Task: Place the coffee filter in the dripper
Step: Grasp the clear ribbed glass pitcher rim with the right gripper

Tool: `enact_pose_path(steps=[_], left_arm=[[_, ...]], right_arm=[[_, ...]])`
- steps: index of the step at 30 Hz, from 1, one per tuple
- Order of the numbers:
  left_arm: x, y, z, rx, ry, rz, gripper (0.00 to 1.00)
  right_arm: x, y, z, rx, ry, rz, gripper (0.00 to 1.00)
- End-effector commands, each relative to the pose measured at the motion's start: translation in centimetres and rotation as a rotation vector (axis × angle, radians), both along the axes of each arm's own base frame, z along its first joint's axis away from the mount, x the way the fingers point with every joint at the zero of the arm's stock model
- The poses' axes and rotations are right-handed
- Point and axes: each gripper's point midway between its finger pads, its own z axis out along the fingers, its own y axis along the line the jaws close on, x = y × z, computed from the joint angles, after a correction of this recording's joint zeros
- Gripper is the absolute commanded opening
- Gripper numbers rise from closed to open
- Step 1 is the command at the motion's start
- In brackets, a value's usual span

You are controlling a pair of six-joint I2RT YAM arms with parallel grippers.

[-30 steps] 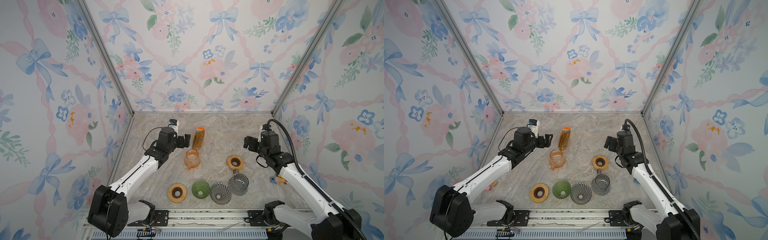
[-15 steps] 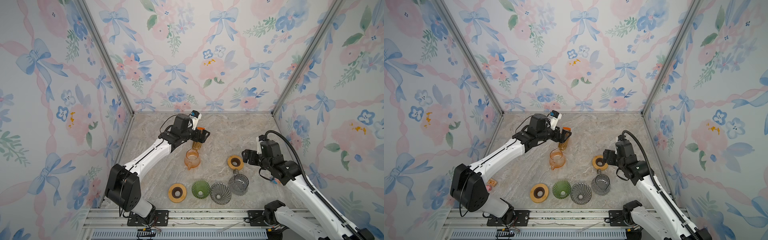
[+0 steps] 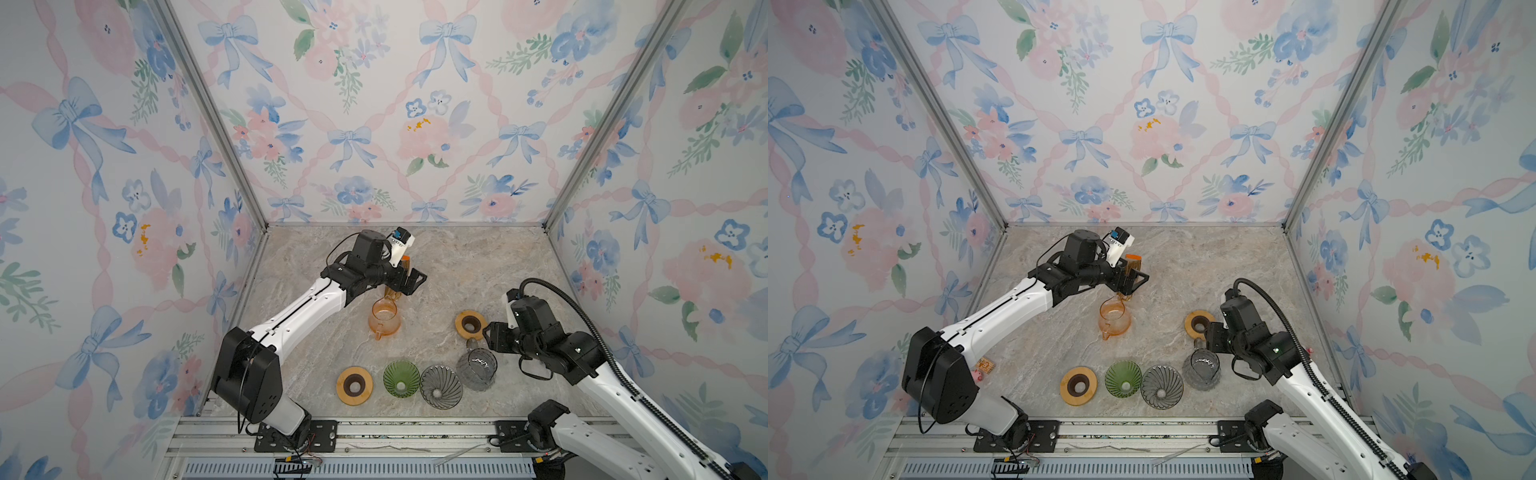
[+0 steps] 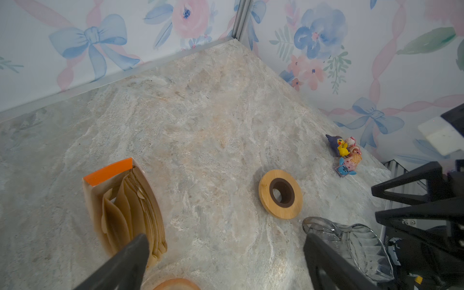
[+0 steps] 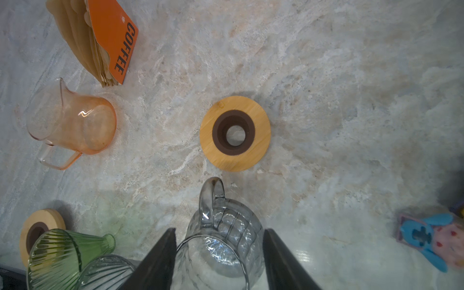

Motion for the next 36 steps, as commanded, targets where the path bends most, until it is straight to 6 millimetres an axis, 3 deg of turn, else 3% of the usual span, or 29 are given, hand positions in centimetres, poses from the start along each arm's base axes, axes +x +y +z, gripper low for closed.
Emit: enact_pose_path(steps=[1,19,36], left_arm=[[-0.8,0.1,1.1,0.005,-0.04,-0.02,0.98],[-1.2,-0.2,1.2,0.009,-0.049,-0.033,0.98],[-1.4,-0.4,1.2,0.013,-0.055,-0.035,0.98]], right_arm=[[-2.1,-0.8,-2.3,-0.02,0.1,-0.032,0.55],[-3.3,-0.6,-5.4,-0.023,0.222,-0.061,0.41],[-3.6,-0.7,-6.9,-0.014,0.236,-0.078,0.33]])
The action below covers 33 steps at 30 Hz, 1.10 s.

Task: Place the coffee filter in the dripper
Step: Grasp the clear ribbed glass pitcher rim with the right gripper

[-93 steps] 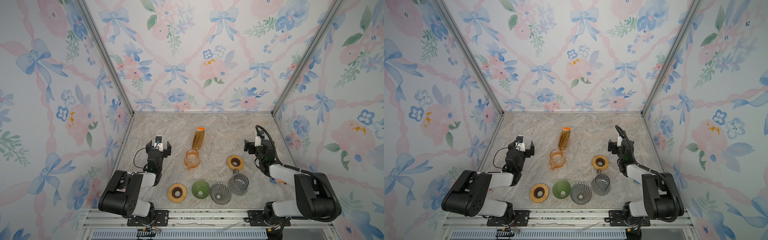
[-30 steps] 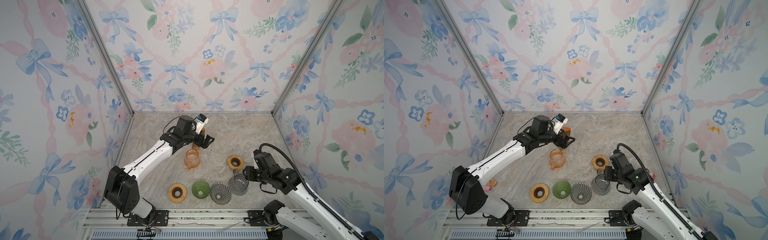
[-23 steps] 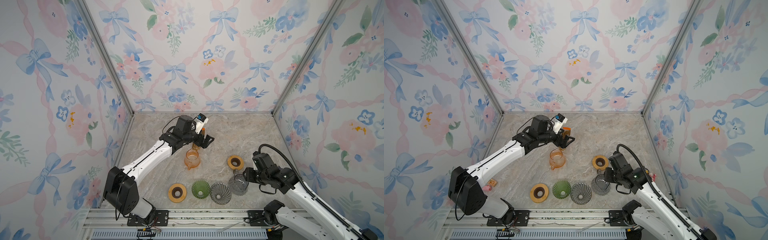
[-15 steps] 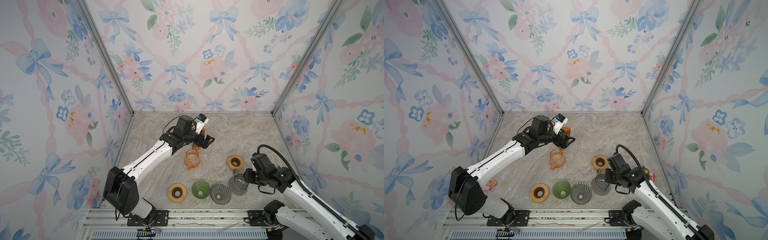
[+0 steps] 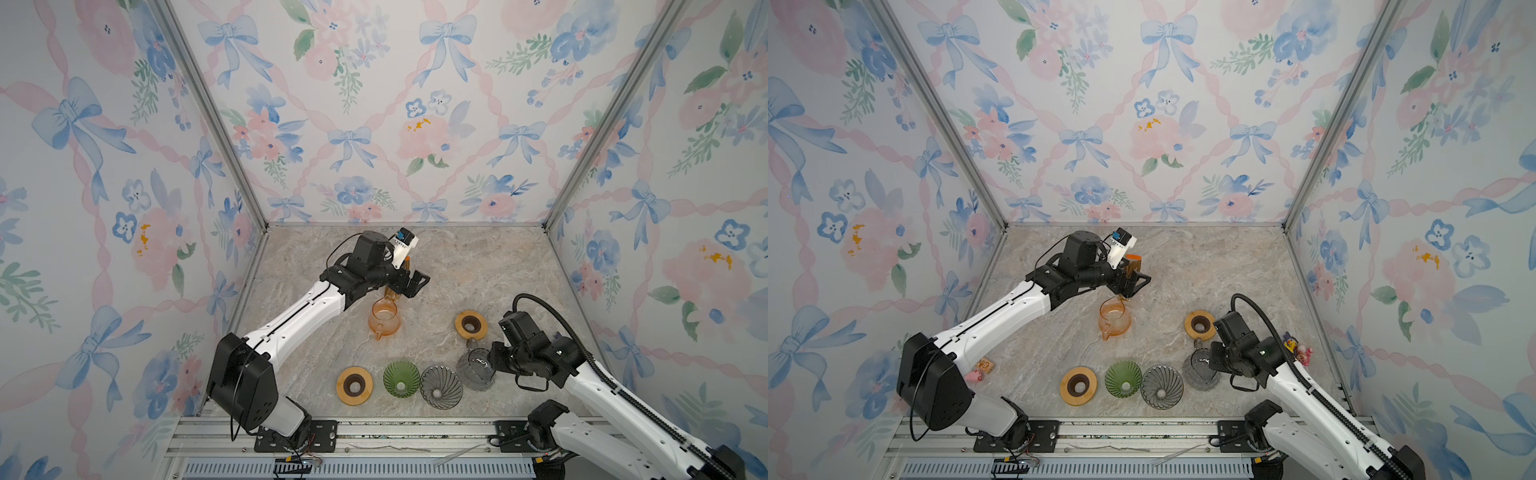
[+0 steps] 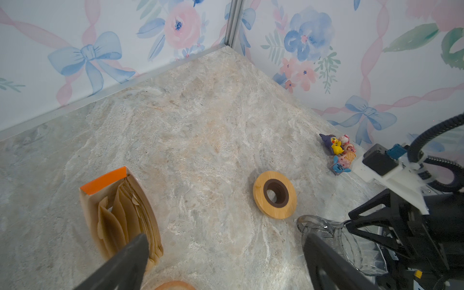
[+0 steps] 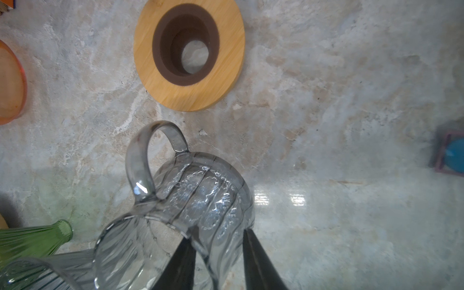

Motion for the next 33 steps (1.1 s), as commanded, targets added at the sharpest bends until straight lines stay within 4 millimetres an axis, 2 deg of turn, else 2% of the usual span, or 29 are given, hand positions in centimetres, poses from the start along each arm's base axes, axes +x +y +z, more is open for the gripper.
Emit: enact_pose_path(steps=[1,13,33], left_arm=[[-0.56,0.03,-0.01,0.015,-0.013,-0.015,0.98],[-0.62,0.08,0.2,0.016,-0.021,-0.011,0.98],[-0.82,0.12,0.67,0.014,-0.033,-0.006,0.98]], right_arm=[[-0.37,0.2,-0.51,0.006,0.009,0.002,0.32],[-0.37,-0.09,-0.77,-0.017,0.004,-0.006,0.21],[-0.09,-0.64,-0.3,-0.059,-0.026,-0.027,0.14]])
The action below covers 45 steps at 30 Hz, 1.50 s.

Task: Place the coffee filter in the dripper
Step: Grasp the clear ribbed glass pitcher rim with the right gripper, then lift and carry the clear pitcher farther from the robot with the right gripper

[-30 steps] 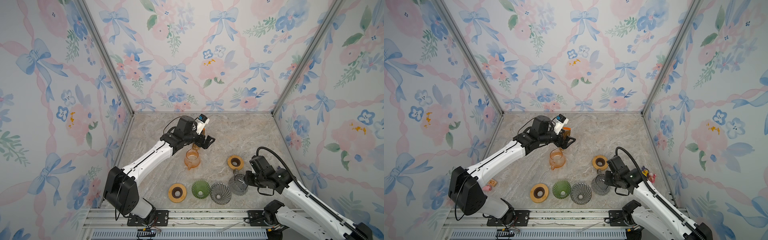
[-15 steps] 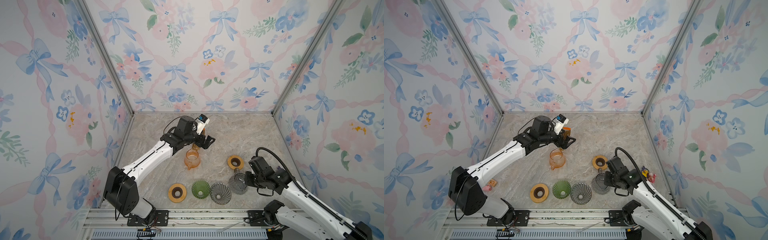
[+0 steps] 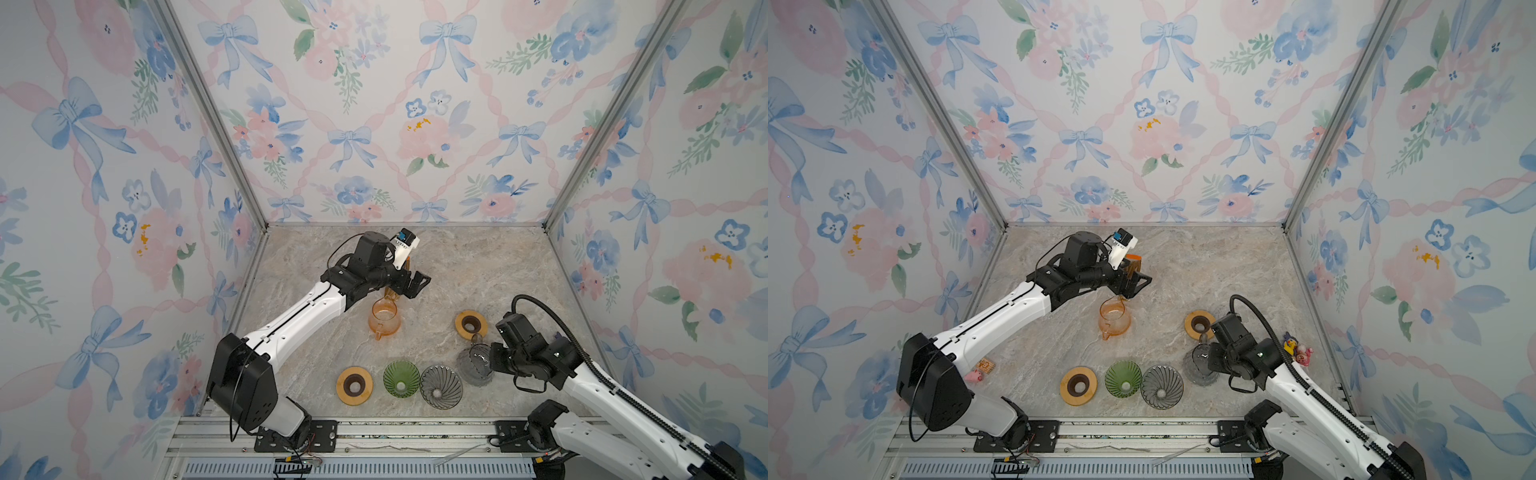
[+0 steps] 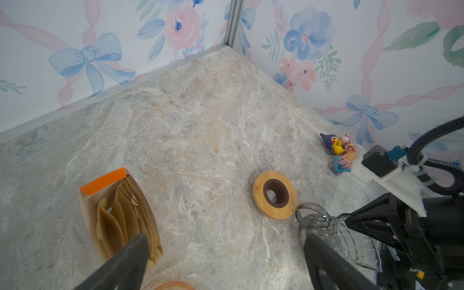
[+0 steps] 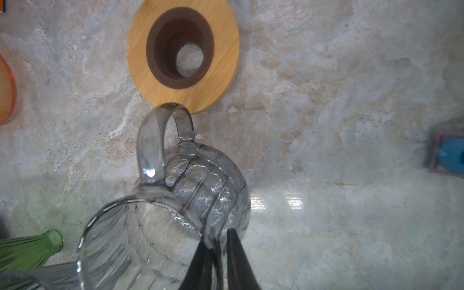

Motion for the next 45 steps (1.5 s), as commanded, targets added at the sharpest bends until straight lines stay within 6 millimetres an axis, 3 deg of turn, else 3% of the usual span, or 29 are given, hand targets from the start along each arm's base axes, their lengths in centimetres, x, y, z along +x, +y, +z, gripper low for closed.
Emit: enact_pose_path(steps=[1,22,31,36,45], left_arm=[[-0.7,0.2,0.5,0.009,-0.022,-0.01,0.98],[-1.4,0.2,1.9,-0.017,-0.045,-0.024,0.98],[-2.2,0.4,3.2,-0.032,-0.076,-0.048,0.98],[-3.2,1.0,4.2,-0.042,-0.095,-0.057,0.98],[-8.3,1.5,4.1,-0.057,-0.03,-0.213,0.98]], right_arm=[[-0.1,-0.5,0.2,-0.026,-0.008,-0.015,0.13],[1.6,-1.0,3.9,-0.081,-0.097,-0.013,0.09],[3.9,0.7,6.2,-0.086,-0.128,0.058,0.09],[5.4,2.5,7.4,-0.07,-0.132,0.104,0.09],[8.1,5.8,8.1,-0.073,-0.128,0.187,0.09]])
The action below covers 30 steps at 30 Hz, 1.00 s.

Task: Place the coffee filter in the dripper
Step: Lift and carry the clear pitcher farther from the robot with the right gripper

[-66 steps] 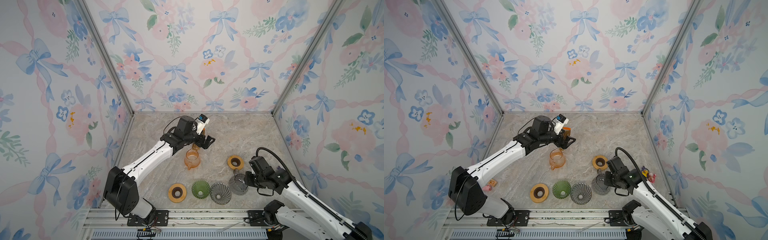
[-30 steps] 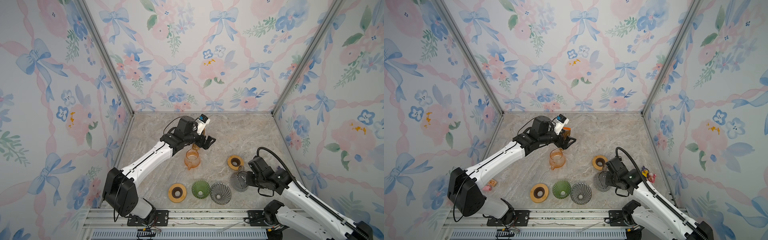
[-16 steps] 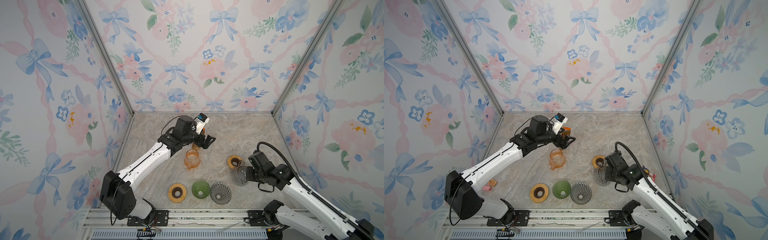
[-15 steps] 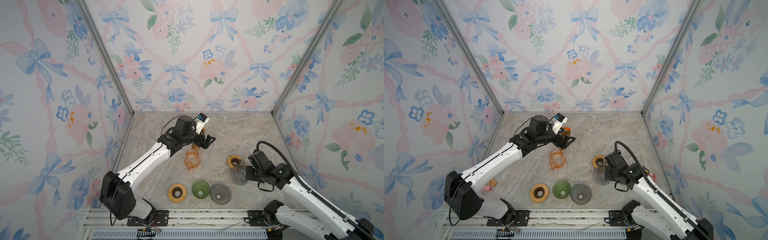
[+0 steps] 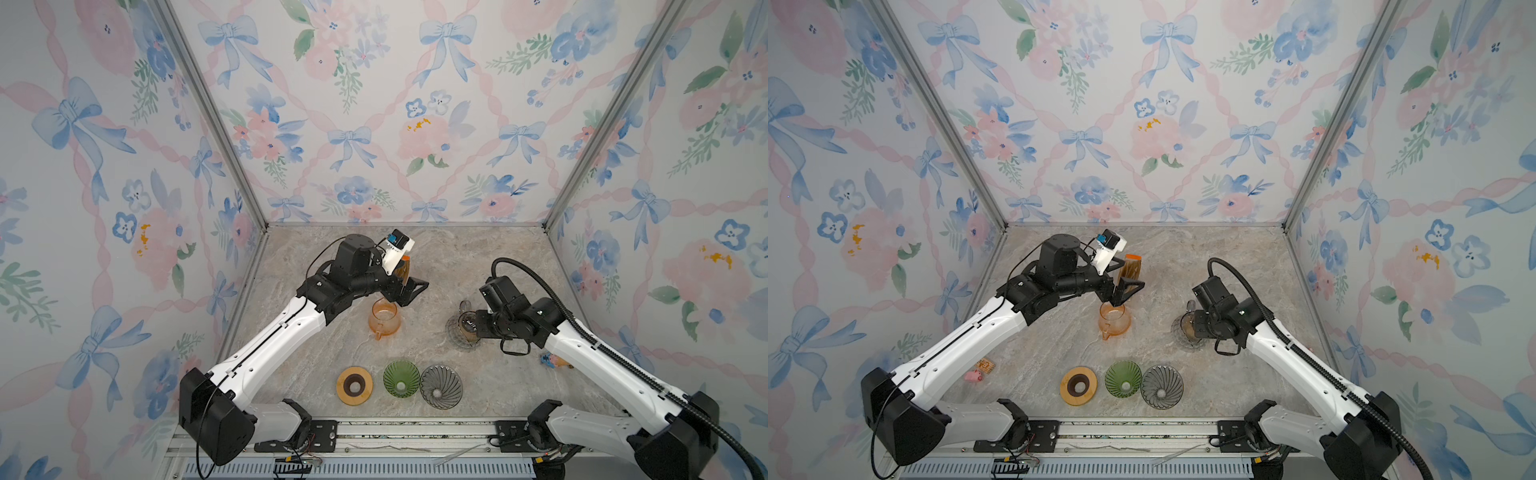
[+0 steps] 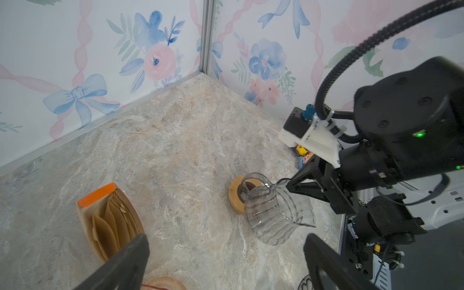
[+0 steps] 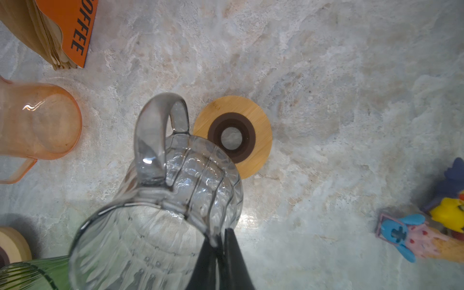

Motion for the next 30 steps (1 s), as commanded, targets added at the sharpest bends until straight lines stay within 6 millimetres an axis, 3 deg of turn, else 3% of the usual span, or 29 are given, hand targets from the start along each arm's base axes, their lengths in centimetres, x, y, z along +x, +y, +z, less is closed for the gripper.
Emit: enact_pose_path(steps=[1,11,18,30], left_arm=[[-3.3,0.4,-1.4,0.041,0.043,-0.107,0.98],[-6.8,3.4,-4.7,0.106,0.113,-0.092,0.98],[-7.6,4.3,-7.7,0.095,0.173,-0.039,0.98],[-7.5,5.0,-8.0,0.101,0.165,0.0,0.98]], right_arm=[[1.4,2.3,1.5,0.025,-0.044,0.064,0.08],[3.0,6.3,0.7,0.008,-0.023,0.133,0.08],[3.8,7.4,0.1,0.007,-0.013,0.139,0.08],[5.4,8.5,-1.2,-0.03,0.004,0.15,0.08]])
